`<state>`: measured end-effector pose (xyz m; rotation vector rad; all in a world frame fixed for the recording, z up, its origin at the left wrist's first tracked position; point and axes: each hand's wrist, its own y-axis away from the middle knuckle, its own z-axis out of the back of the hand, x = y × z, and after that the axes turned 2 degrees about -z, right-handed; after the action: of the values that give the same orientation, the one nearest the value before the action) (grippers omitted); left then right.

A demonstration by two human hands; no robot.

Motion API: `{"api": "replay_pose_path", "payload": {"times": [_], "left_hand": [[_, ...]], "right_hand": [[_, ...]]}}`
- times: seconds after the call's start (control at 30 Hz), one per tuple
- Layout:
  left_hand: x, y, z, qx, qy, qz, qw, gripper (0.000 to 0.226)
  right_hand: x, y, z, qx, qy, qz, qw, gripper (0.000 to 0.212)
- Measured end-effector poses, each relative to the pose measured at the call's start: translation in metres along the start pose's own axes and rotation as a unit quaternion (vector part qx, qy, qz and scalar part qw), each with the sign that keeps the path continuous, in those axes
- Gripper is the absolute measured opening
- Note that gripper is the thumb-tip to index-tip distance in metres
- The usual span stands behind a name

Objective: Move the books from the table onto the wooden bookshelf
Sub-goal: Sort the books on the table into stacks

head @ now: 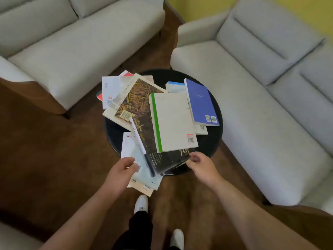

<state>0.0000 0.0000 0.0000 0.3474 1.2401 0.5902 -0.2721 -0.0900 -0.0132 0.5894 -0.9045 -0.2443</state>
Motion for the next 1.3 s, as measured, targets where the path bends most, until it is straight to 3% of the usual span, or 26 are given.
{"api": "replay_pose_path", "payload": {"times": [0.2,0.43,0.6,0.7,0.97,1.3], "left_hand": [[-0.022,-0.046,-0.008,0.055,0.034,0.063,0.996,0.049],[-0.029,-0.084,-0.02,0.034,0.106,0.079,0.991,0.014],[-0.032,-0.094,-0.026,0.001,0.118,0.102,0.988,0.017],[-0.032,-0.099,-0.03,-0.021,0.115,0.116,0.986,0.018],[-0.028,-0.105,-0.035,-0.043,0.147,0.147,0.977,0.016],[-0.028,-0.106,-0.032,-0.035,0.201,0.177,0.963,0.016]], "right_hand": [[0.026,-0.05,-0.004,-0.074,0.025,-0.032,0.996,0.049],[0.032,-0.094,0.005,-0.126,0.083,-0.04,0.988,0.031],[0.049,-0.12,0.013,-0.063,-0.05,-0.054,0.995,0.041],[0.053,-0.131,0.016,-0.044,-0.087,-0.053,0.994,0.032],[0.06,-0.142,0.025,0.038,-0.121,-0.055,0.99,0.011],[0.037,-0.117,0.016,0.078,-0.134,-0.06,0.986,0.021]]}}
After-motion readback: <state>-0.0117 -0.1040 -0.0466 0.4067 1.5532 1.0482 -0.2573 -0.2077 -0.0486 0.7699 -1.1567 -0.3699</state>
